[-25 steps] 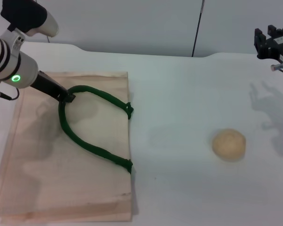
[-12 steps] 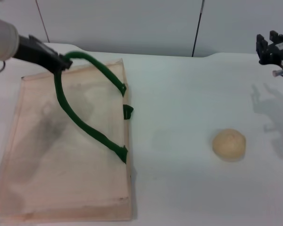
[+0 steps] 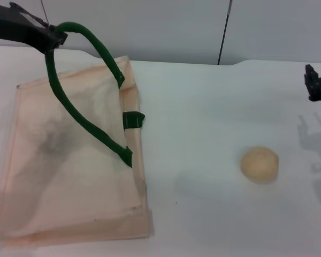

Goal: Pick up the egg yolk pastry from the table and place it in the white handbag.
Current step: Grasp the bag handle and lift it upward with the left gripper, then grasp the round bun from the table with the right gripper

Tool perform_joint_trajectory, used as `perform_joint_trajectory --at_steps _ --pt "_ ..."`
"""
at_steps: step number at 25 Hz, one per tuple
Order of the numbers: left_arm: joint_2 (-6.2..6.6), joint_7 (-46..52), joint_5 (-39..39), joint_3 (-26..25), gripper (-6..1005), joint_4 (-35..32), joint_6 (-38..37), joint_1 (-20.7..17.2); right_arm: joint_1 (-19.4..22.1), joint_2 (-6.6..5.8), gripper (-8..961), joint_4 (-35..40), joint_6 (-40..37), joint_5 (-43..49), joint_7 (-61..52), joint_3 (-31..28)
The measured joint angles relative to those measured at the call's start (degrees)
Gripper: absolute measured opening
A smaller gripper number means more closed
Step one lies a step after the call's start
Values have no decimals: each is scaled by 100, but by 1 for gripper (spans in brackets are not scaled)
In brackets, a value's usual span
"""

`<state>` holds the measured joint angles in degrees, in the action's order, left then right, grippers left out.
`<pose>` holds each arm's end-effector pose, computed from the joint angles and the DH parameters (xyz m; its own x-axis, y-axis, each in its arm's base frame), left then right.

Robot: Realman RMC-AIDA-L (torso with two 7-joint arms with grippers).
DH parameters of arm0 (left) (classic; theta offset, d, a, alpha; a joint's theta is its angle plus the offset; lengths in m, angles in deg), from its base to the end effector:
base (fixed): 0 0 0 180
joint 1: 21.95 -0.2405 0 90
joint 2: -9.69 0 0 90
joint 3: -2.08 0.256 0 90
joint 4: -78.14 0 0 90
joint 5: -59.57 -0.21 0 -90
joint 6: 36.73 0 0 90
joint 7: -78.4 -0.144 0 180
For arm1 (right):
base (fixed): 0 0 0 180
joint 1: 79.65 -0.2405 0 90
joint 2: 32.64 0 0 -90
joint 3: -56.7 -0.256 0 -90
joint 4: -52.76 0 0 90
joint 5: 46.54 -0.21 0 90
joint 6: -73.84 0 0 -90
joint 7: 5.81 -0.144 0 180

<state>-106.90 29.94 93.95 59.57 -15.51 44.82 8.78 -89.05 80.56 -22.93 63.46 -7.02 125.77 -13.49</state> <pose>-0.1741 0.3874 0.1338 0.8947 0.4308 0.1183 0.3768 -0.5856 -0.7177 0.2378 0.3653 0.0075 0.8859 -0.2502 -0.3905 -0.4491 -0.2523 -0.8571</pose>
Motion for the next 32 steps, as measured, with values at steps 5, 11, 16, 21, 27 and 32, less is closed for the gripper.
perform_joint_trajectory --at_steps 5,11,16,21,27,32 --pt "12 -1 3 -120 123 -78 7 -9 415 -216 325 -1080 -1002 -131 66 600" --pt "12 -38 112 -215 123 -208 -39 -7 398 -313 363 -1889 -2135 -1987 1428 833" --pt "20 -58 322 -221 123 -357 -45 11 265 -327 424 -2103 -2833 -3047 2377 790" --pt "19 -121 495 -221 123 -566 -48 -9 218 -400 530 -2128 -3021 -4207 3196 753" --pt "17 -229 707 -219 123 -672 -24 -15 218 -417 571 -2360 -3467 -4772 3720 825" --pt "18 -277 754 -175 123 -786 12 -15 219 -496 589 -2569 -3675 -5063 3905 887"
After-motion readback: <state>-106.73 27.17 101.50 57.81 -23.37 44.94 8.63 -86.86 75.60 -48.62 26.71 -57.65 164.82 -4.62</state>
